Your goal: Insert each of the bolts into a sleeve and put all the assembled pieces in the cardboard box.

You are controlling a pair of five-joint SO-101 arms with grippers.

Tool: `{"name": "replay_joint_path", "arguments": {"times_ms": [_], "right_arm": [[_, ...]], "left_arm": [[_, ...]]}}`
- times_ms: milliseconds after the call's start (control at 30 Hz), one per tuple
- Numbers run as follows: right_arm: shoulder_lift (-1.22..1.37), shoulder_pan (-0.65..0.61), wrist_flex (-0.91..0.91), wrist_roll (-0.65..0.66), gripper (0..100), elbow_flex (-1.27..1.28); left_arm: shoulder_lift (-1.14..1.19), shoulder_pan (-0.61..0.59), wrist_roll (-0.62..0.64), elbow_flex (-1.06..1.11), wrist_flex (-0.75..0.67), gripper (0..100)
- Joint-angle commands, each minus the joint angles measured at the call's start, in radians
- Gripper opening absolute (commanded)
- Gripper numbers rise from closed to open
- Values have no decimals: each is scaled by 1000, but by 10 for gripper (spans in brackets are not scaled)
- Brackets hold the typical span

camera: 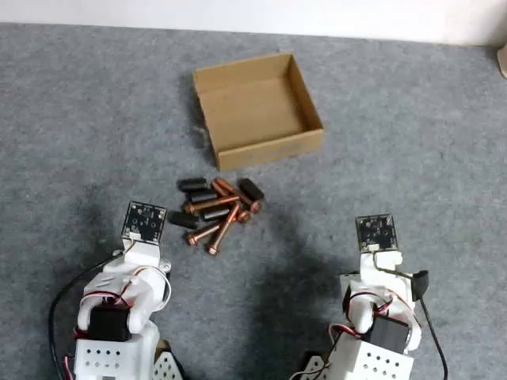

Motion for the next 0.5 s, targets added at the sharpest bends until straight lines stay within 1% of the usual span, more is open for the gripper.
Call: {"name": "replay_joint_path", "arguments": {"times_ms": [0,67,133,167,200,233,333,467], "right_arm": [[-2,-162,7,8,428,116],[-2,-162,7,8,428,116],[-2,-160,4,8,428,116],[-4,-160,1,8,428,113],[-4,-160,1,8,428,108],[-4,-160,1,8,428,108],[-4,-160,-35,9,428,116],[-4,-160,-76,9,428,116]], "left_arm": [[-10,-13,-9,21,12,9],[-10,-73,-63,4,52,10],[-10,-171,-215,-47,49,10],[-10,-220,-308,-81,31,10],[-10,-255,-368,-119,6,10],[-10,-275,-373,-157,-14,10],[-10,-318,-295,-309,-29,10],[-10,-331,-269,-596,-40,8]]}}
